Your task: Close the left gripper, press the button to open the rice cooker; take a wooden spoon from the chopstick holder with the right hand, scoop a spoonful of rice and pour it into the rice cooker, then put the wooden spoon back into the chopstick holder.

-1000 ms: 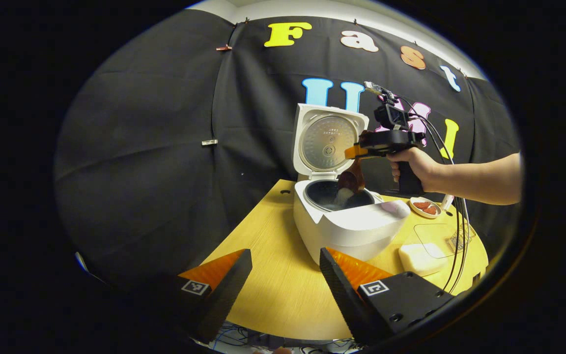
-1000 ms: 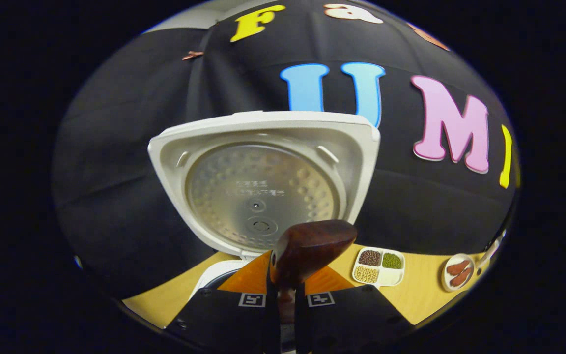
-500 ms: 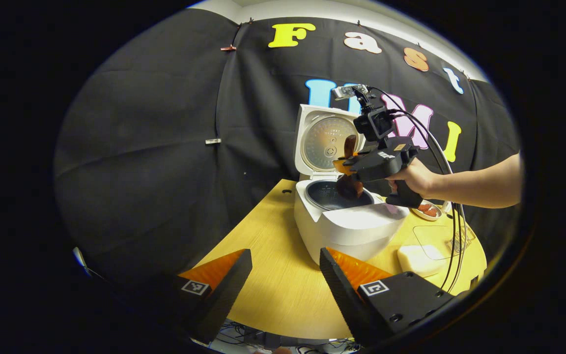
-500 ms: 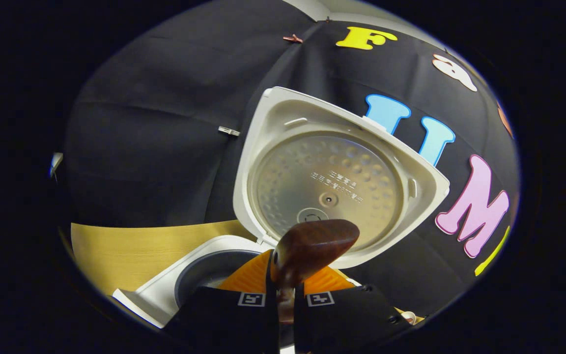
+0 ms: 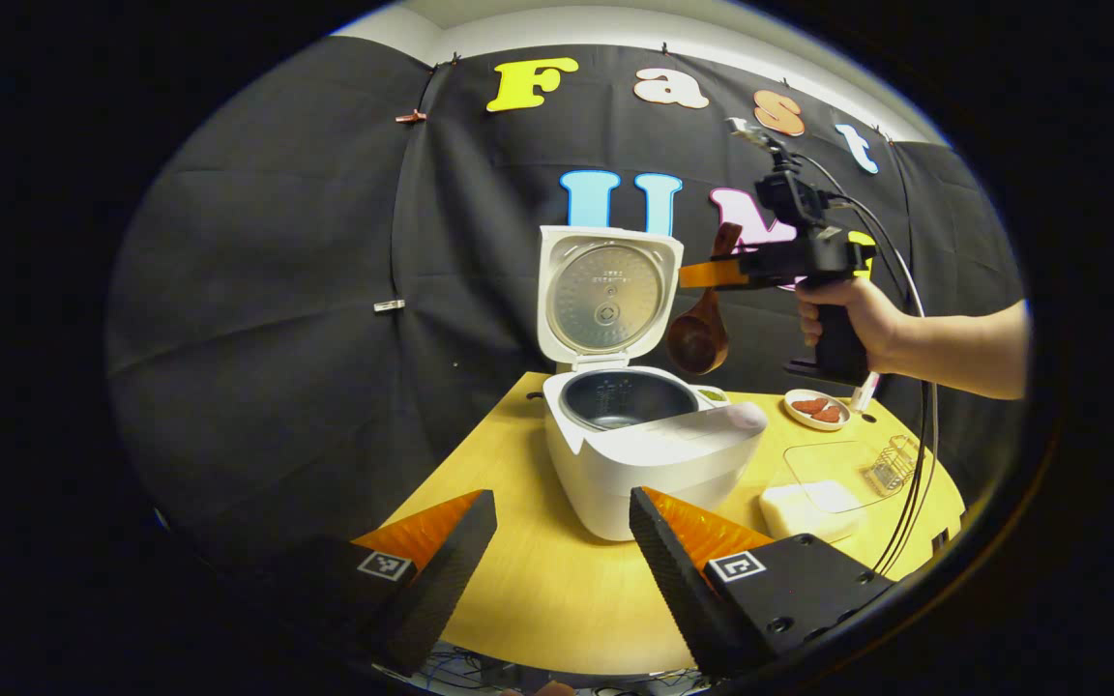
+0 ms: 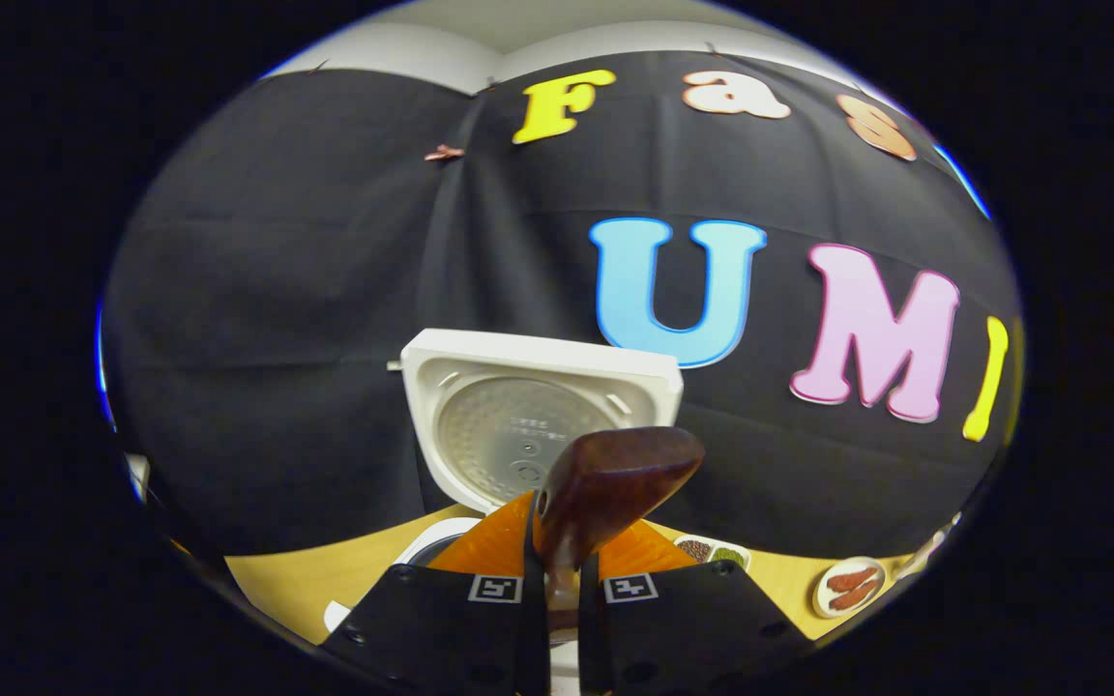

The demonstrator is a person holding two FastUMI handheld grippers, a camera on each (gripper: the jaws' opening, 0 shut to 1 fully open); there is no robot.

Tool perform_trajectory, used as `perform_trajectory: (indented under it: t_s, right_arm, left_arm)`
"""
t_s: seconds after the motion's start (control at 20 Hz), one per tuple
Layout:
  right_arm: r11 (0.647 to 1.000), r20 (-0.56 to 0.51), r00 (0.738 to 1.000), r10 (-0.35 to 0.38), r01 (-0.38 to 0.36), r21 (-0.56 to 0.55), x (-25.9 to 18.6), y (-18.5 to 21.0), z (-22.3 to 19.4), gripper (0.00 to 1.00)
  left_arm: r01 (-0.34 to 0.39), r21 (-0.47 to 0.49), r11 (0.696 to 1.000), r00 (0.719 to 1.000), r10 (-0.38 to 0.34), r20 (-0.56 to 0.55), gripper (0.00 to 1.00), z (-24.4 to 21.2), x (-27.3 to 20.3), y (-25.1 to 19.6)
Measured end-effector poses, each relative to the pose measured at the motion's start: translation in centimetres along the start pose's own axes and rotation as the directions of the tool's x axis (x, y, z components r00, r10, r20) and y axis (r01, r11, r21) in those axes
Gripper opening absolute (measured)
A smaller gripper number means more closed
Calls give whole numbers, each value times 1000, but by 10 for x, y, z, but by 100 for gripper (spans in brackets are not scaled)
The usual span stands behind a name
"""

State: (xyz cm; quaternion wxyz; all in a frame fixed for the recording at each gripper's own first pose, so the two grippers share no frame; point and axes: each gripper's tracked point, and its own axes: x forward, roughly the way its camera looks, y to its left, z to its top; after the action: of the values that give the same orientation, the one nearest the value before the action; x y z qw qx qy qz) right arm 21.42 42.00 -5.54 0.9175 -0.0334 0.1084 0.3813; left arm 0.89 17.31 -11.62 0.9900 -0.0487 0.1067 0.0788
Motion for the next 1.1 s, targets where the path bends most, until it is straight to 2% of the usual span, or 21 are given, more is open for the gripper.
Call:
perform_trajectory:
  t_s: [0.2,0.45,0.65,0.85,1.05,1.1]
  right_arm:
    - [992,53,993,-102,97,85,-60,-73,26,16]
    - [957,54,965,-257,246,156,-136,-174,30,16]
    - [919,28,934,-357,346,191,-195,-252,10,16]
    - [879,-25,900,-435,431,204,-239,-319,-24,16]
    - [825,-95,871,-482,487,285,-265,-367,-70,15]
    - [808,-117,864,-490,500,310,-270,-377,-84,11]
  left_arm:
    - [40,-21,999,999,-40,33,95,16,-3,-37]
    - [99,-19,995,994,-98,48,95,31,-4,-94]
    - [114,-36,993,993,-113,47,96,42,-1,-137]
    - [139,-73,988,990,-138,11,96,34,0,-185]
    - [134,-30,990,991,-135,-11,96,28,-8,-221]
    - [131,-17,991,991,-131,-14,96,28,-9,-227]
